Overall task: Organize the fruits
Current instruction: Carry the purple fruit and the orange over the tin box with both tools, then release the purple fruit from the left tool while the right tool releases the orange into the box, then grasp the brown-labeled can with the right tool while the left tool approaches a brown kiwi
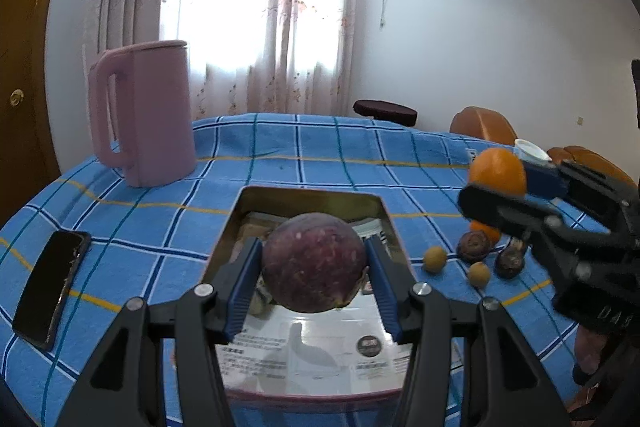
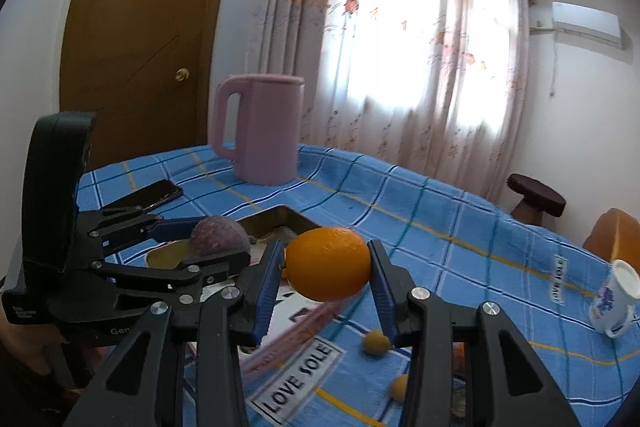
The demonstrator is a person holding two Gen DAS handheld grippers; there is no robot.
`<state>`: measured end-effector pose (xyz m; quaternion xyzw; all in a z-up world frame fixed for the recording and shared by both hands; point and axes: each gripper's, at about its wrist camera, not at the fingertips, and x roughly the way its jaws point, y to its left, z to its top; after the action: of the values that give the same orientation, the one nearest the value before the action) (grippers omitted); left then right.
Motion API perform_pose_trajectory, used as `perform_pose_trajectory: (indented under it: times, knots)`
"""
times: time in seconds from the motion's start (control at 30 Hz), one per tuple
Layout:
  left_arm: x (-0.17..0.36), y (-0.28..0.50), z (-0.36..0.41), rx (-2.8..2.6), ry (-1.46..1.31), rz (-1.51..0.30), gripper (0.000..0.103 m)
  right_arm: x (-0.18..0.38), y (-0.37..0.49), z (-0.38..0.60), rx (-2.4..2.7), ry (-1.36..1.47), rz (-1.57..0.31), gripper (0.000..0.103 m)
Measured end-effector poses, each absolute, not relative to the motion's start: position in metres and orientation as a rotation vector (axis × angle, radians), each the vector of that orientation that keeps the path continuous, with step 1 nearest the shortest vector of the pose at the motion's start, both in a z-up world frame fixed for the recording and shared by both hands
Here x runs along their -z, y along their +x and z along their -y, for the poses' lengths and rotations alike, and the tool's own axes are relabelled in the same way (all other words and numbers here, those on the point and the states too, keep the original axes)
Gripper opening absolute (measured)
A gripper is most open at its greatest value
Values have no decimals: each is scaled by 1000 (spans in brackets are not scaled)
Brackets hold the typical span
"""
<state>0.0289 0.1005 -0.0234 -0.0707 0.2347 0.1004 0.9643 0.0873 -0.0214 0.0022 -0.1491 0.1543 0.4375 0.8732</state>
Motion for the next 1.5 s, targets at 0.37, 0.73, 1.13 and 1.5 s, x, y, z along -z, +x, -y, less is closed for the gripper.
perform_pose_trajectory:
  times: [0.37, 0.73, 1.13, 1.5]
  knots:
    - [34, 25, -127, -257, -164, -509, 54, 28, 87, -9, -962, -369, -394, 44]
    - [43, 26, -132, -260, -158, -543, 55, 45, 92, -24, -995, -410, -473, 44]
    - [26, 17, -119, -271, -134, -462, 80, 38, 93, -7, -958, -359, -457, 65]
    - [17, 33, -64, -141, -79, -452, 86, 23, 129, 131, -660, -231, -447, 65]
